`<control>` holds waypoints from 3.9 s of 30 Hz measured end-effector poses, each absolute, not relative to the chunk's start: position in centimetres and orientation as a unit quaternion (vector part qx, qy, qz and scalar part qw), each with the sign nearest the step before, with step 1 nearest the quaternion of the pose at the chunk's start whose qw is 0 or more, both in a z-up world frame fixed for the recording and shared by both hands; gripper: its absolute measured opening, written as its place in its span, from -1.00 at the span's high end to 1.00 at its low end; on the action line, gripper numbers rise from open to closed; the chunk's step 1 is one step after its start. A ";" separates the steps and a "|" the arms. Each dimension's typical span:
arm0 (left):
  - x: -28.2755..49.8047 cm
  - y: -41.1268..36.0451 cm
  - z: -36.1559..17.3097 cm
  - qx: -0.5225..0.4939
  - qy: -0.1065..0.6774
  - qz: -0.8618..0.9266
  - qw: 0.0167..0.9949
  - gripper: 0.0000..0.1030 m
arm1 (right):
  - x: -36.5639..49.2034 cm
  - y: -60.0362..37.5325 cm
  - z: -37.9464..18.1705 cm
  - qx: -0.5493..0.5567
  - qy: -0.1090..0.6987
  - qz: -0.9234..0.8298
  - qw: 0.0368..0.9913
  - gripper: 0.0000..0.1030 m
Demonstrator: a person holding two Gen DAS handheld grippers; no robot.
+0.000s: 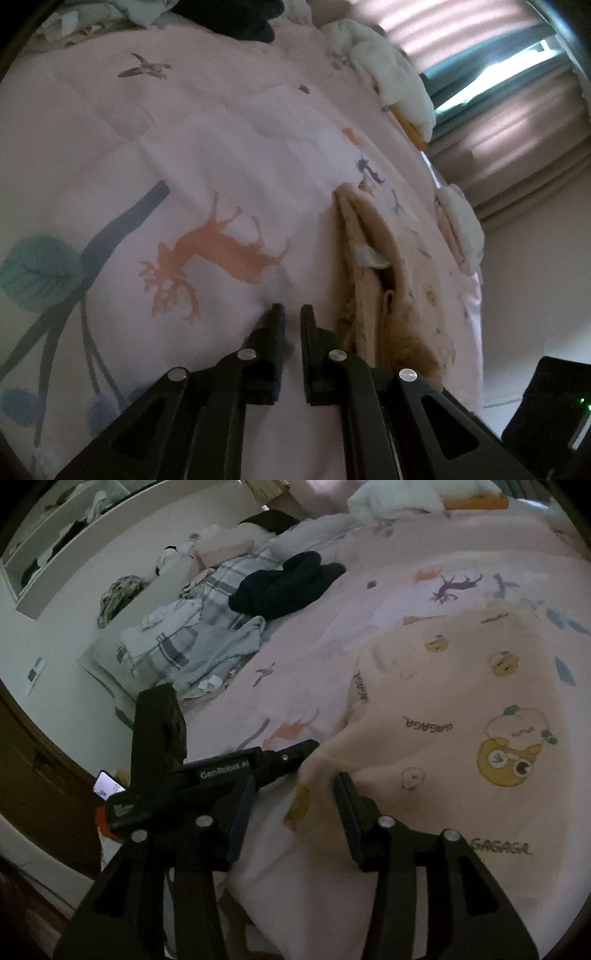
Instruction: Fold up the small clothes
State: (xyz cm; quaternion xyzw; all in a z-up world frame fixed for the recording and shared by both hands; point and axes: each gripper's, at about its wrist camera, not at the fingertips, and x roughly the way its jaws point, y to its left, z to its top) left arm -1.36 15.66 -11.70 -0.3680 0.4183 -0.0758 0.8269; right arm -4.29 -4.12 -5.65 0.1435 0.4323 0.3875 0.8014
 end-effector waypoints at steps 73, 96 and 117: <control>9.4 16.1 -9.3 -0.260 0.444 -0.043 0.856 0.90 | -2.0 -12.4 -4.0 0.139 0.380 0.258 0.877 -0.12; 4.5 14.0 -9.1 -0.345 0.437 -0.172 0.813 0.28 | -5.6 -4.0 -8.6 0.128 0.475 0.366 0.790 -0.09; 3.4 11.0 -8.6 -0.315 0.426 -0.242 0.813 -0.59 | -1.2 -15.9 -5.9 0.185 0.440 0.173 0.862 -0.99</control>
